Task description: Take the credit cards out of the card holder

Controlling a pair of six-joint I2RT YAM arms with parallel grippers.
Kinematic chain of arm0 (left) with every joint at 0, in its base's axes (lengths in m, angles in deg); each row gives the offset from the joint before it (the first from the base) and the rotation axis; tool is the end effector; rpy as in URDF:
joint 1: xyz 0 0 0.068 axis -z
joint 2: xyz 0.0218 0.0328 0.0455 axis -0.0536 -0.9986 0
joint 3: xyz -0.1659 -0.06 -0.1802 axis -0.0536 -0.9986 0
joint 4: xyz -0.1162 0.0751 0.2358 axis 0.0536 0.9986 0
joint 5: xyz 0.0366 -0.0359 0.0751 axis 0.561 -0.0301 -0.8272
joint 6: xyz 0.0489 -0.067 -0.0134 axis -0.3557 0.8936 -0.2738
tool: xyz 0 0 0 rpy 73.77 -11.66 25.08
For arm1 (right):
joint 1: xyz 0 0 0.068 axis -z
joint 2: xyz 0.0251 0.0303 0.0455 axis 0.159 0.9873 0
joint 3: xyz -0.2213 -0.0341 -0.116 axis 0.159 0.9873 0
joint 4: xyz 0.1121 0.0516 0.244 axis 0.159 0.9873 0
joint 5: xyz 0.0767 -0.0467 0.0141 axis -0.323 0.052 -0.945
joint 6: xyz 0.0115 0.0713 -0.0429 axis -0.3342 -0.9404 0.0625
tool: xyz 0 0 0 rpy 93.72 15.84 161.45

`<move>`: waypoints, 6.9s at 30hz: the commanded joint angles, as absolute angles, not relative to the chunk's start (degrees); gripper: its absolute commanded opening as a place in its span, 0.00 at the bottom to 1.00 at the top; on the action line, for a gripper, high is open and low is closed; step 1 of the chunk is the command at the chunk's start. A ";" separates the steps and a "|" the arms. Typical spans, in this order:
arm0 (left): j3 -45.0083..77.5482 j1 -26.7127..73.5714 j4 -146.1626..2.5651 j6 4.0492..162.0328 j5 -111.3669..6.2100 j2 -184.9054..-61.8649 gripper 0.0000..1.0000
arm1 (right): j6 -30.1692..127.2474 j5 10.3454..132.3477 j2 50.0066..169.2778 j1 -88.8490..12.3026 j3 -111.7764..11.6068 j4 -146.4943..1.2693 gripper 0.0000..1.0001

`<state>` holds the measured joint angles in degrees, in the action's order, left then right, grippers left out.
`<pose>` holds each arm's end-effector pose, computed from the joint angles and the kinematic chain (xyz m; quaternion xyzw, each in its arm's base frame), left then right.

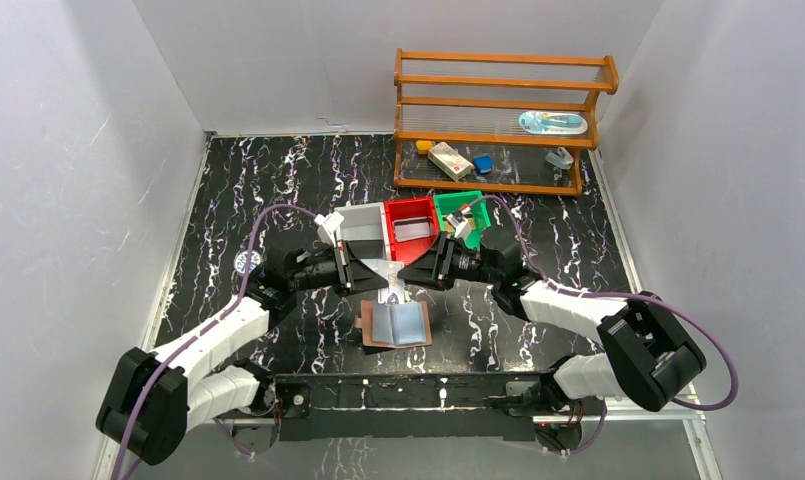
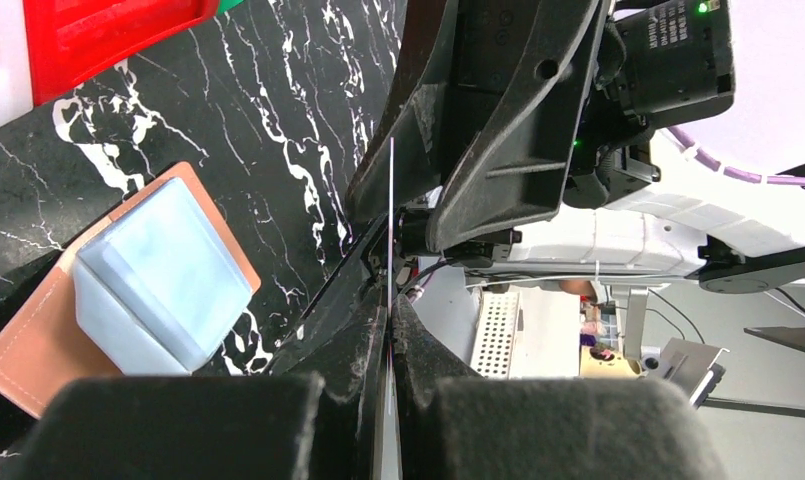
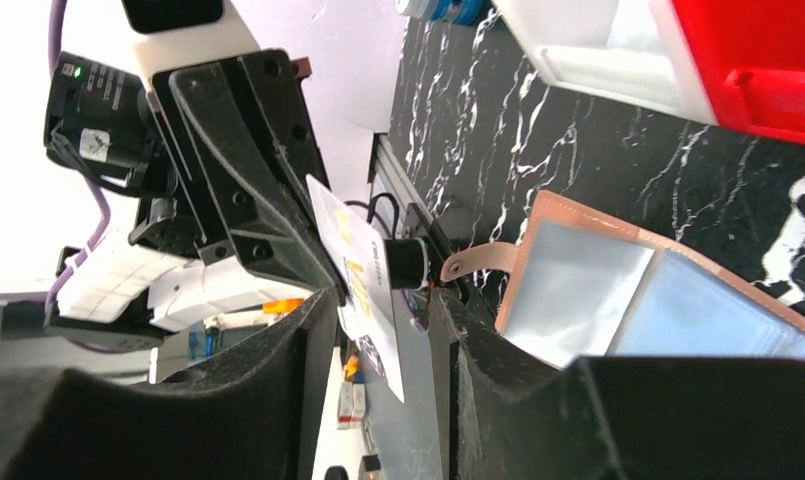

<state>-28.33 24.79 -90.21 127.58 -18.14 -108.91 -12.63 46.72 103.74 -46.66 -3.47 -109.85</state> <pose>0.2200 -0.1728 0.2055 0.0424 0.7615 -0.6001 0.2412 0.2252 0.2223 0.1812 0.0195 0.7546 0.6224 0.2068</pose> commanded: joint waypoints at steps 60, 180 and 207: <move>-22.85 24.79 -76.47 120.92 -21.54 -105.46 0.73 | 22.40 79.99 97.38 -46.45 -24.57 -66.34 0.00; -19.84 33.75 -58.40 110.65 -29.82 -118.77 0.67 | 7.51 65.68 100.06 -50.80 -21.58 -62.51 0.73; -22.76 33.76 -55.19 108.26 -33.20 -121.73 0.62 | 0.29 66.13 112.26 -58.12 -20.60 -63.02 0.56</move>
<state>-21.33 33.55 -55.63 108.52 -32.66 -121.10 -0.28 64.46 111.56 -56.98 -16.62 -63.86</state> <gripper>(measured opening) 0.624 0.565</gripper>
